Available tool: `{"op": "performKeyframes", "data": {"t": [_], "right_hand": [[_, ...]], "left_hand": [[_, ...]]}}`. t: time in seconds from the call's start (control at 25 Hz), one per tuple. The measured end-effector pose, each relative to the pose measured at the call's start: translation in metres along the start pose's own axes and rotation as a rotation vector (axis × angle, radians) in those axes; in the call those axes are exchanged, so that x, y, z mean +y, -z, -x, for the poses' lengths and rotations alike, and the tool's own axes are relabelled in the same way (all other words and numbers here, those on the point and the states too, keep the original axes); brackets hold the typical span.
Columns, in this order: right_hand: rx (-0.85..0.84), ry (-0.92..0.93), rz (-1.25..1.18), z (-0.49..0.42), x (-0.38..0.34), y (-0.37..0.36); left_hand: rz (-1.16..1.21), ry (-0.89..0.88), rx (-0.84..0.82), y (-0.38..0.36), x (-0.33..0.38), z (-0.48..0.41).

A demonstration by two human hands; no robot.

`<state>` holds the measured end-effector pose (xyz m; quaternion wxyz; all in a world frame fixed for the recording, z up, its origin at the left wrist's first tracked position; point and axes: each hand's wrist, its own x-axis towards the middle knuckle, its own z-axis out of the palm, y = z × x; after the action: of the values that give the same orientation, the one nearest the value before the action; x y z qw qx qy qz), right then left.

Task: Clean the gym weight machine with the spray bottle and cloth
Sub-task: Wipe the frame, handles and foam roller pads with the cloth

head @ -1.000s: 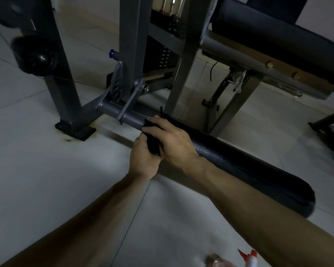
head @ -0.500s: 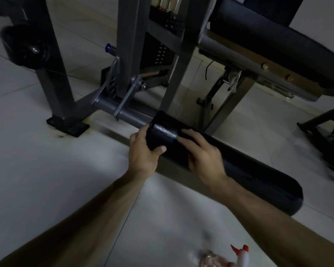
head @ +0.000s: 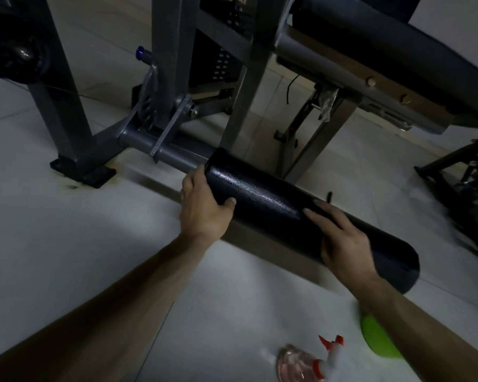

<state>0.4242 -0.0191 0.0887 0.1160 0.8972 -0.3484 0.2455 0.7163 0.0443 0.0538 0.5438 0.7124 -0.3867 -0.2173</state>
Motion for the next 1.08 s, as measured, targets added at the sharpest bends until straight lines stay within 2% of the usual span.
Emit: {"op": "performKeyframes", "data": {"t": [0.08, 0.16, 0.24, 0.32, 0.4, 0.48, 0.56, 0.72, 0.88, 0.96, 1.08], "right_hand": [[0.042, -0.173, 0.011, 0.016, 0.01, 0.009], [0.101, -0.265, -0.018, 0.005, -0.007, 0.0], [0.089, -0.201, -0.096, -0.029, -0.042, -0.019], [-0.004, -0.079, -0.135, -0.055, -0.063, -0.032], [-0.06, 0.033, -0.094, -0.057, -0.055, -0.031], [-0.069, 0.056, -0.052, -0.026, -0.021, -0.017], [-0.024, -0.019, -0.007, 0.022, 0.023, 0.003], [0.04, -0.324, 0.062, 0.11, 0.097, 0.049], [0.175, -0.536, 0.002, 0.111, 0.089, 0.045], [0.182, -0.519, -0.069, 0.076, 0.056, 0.024], [0.078, -0.299, -0.09, 0.049, 0.036, 0.012]], "left_hand": [[-0.111, -0.034, 0.001, -0.005, 0.007, 0.006], [-0.294, -0.138, 0.0, -0.014, 0.014, 0.016], [-0.447, -0.286, -0.014, -0.023, 0.021, 0.027], [-0.524, -0.409, -0.04, -0.037, 0.028, 0.038], [-0.574, -0.494, -0.074, -0.05, 0.033, 0.048], [-0.609, -0.577, -0.12, -0.068, 0.038, 0.057], [-0.634, -0.645, -0.176, -0.086, 0.045, 0.064], [-0.705, -0.746, -0.266, -0.128, 0.061, 0.08], [-0.816, -0.729, -0.268, -0.149, 0.069, 0.089], [-0.867, -0.72, -0.233, -0.153, 0.069, 0.091], [-0.894, -0.724, -0.189, -0.153, 0.067, 0.091]]}}
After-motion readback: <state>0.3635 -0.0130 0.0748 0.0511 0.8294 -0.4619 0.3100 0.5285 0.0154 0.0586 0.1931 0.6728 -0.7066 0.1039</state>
